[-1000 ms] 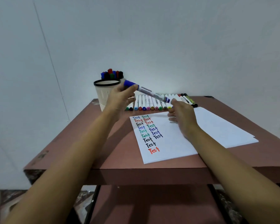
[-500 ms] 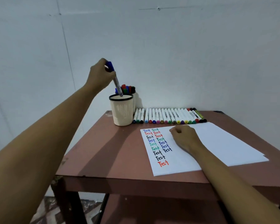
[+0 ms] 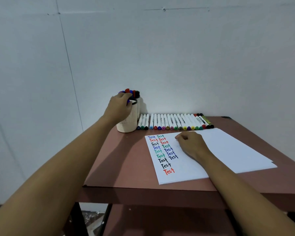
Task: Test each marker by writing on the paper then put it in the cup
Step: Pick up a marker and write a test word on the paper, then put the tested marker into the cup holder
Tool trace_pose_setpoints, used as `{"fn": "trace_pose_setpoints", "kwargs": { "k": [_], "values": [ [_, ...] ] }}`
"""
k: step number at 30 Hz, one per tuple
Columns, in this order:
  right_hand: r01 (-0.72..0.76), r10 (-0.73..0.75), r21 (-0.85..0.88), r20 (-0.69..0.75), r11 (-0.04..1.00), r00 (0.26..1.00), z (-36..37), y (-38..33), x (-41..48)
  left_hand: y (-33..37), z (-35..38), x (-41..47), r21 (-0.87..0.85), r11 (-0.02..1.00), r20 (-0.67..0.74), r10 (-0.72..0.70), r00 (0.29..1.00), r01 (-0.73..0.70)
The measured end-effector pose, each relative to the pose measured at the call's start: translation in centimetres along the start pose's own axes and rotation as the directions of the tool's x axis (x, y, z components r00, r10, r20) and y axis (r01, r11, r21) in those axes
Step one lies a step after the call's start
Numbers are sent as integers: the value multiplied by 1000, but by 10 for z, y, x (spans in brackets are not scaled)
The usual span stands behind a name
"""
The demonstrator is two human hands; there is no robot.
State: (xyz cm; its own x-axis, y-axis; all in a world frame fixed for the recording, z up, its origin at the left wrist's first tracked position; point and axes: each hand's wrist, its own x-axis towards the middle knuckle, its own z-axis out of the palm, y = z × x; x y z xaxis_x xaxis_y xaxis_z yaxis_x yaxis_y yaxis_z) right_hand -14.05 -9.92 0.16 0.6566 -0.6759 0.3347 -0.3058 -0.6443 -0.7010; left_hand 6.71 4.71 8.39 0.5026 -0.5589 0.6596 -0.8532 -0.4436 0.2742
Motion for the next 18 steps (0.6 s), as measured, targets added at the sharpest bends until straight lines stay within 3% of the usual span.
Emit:
{"fn": "trace_pose_setpoints", "kwargs": {
  "k": [3, 5, 8, 10, 13, 16, 18],
  "values": [
    [-4, 4, 12, -4, 1000, 1000, 1, 0, 1, 18, 13, -15, -83, 986, -103, 134, 986, -143],
    [2, -2, 4, -8, 1000, 1000, 0, 1, 1, 35, 28, -29, -131, 975, -62, 170, 983, -177],
    [8, -9, -38, -16, 999, 1000, 2, 3, 3, 50, 57, -49, -156, 977, 77, 159, 984, -146],
    [66, -63, -133, 28, 989, 998, 6, 2, 3, 51, 66, -58, -137, 989, 252, 96, 963, -63],
    [198, -168, -367, 112, 909, 979, 12, 0, 2, 49, 72, -59, -46, 998, 541, -11, 841, 43],
    [223, -148, -439, 198, 870, 969, 9, -2, 1, 47, 77, -58, -18, 999, 582, -16, 813, 32],
    [192, -105, -355, 250, 915, 963, -1, -3, 7, 45, 81, -57, -19, 999, 576, -10, 817, 26]
  ]
}}
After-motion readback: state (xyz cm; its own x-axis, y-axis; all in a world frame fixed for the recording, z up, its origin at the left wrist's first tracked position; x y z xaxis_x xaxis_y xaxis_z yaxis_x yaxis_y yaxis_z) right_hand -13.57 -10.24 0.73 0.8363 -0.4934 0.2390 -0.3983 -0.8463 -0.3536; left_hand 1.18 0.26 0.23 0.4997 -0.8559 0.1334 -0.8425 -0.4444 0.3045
